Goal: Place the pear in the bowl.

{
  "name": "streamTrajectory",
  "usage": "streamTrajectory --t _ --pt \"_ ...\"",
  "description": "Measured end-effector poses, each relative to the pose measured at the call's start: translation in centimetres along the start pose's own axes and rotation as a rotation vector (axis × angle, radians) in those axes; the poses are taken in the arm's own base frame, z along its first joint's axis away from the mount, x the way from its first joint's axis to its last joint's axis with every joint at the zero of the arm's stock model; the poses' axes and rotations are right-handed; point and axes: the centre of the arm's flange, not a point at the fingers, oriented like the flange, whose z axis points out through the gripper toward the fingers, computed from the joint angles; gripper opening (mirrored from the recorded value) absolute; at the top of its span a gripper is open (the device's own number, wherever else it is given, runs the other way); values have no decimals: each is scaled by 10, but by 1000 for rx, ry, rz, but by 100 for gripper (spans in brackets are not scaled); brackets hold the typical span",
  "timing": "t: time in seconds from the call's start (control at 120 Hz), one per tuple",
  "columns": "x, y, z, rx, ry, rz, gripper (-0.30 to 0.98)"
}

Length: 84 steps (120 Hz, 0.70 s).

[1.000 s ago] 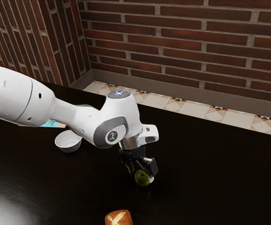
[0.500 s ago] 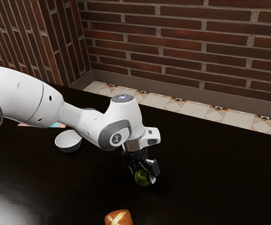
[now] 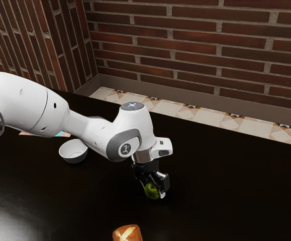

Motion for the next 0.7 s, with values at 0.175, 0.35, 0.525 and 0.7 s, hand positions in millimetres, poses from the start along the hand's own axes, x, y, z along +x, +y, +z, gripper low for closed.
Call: streamTrajectory --t 0.175,0.35,0.525,0.7 --pt "-1 -1 1 2 -10 -1 43" --pt "-1 -1 -3 6 -11 0 38" --pt "-1 -15 -38 38 3 -22 32" --pt "13 -72 -91 91 -1 -108 28"
